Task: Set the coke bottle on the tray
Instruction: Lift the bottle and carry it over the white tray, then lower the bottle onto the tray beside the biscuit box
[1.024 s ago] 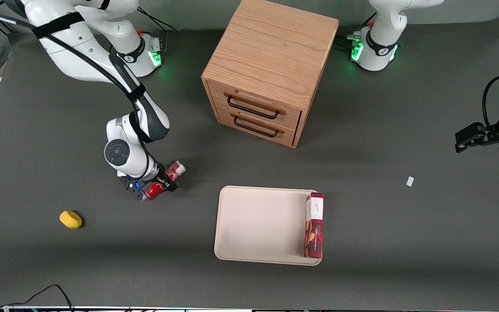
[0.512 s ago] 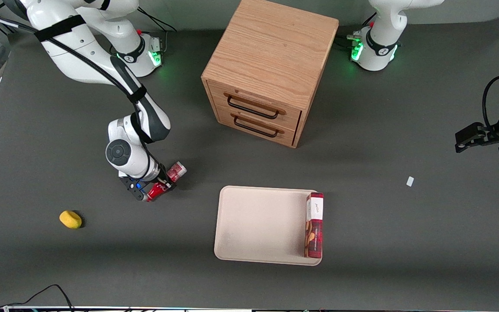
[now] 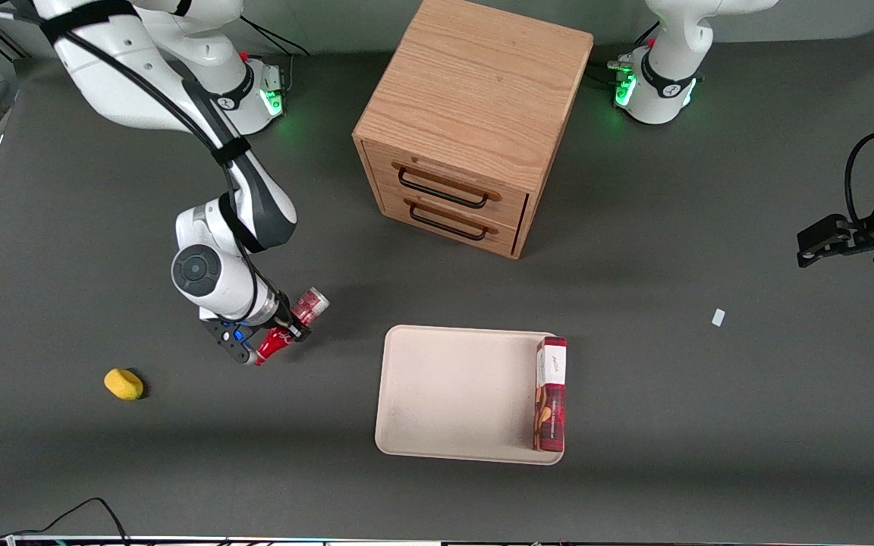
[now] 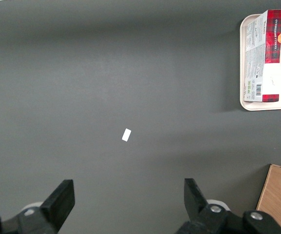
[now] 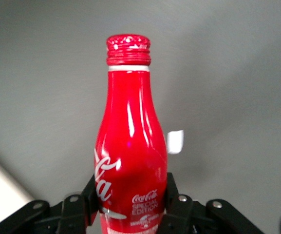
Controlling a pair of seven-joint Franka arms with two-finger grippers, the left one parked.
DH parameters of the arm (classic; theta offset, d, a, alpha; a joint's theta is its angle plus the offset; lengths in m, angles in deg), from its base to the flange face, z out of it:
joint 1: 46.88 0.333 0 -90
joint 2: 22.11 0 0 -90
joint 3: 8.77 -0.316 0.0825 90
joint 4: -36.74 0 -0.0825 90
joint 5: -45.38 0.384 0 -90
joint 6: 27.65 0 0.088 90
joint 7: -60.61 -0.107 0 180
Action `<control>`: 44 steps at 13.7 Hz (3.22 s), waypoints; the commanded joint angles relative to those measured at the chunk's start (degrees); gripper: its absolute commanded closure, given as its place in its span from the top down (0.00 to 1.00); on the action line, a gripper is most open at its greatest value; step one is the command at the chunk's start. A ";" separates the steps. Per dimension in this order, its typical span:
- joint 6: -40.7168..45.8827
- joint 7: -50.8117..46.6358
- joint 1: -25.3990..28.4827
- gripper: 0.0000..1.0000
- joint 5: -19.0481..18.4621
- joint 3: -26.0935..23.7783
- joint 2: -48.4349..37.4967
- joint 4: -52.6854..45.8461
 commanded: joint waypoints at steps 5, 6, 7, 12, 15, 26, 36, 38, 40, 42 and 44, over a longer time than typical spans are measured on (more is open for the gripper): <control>12.34 15.63 4.44 0.07 -0.72 -0.21 6.07 -24.78; 12.42 19.32 6.19 0.07 -0.72 -0.21 8.96 -29.24; 12.25 21.44 7.69 0.07 -0.81 -0.12 11.69 -33.29; 4.52 36.40 10.60 0.10 -0.72 -0.03 21.55 -40.19; 3.64 37.11 12.35 0.14 -0.98 0.14 24.80 -39.83; -9.45 34.04 13.50 0.50 -0.54 0.49 32.19 -38.08; -14.91 32.63 13.50 1.00 -3.09 0.76 32.55 -35.53; -14.91 32.63 13.50 1.00 -3.44 0.85 32.55 -35.26; -14.91 32.54 13.50 1.00 -4.93 0.85 32.46 -35.17; -14.91 32.54 13.50 1.00 -4.94 0.85 32.37 -35.00; -14.82 32.54 13.24 1.00 -5.03 0.85 31.85 -34.12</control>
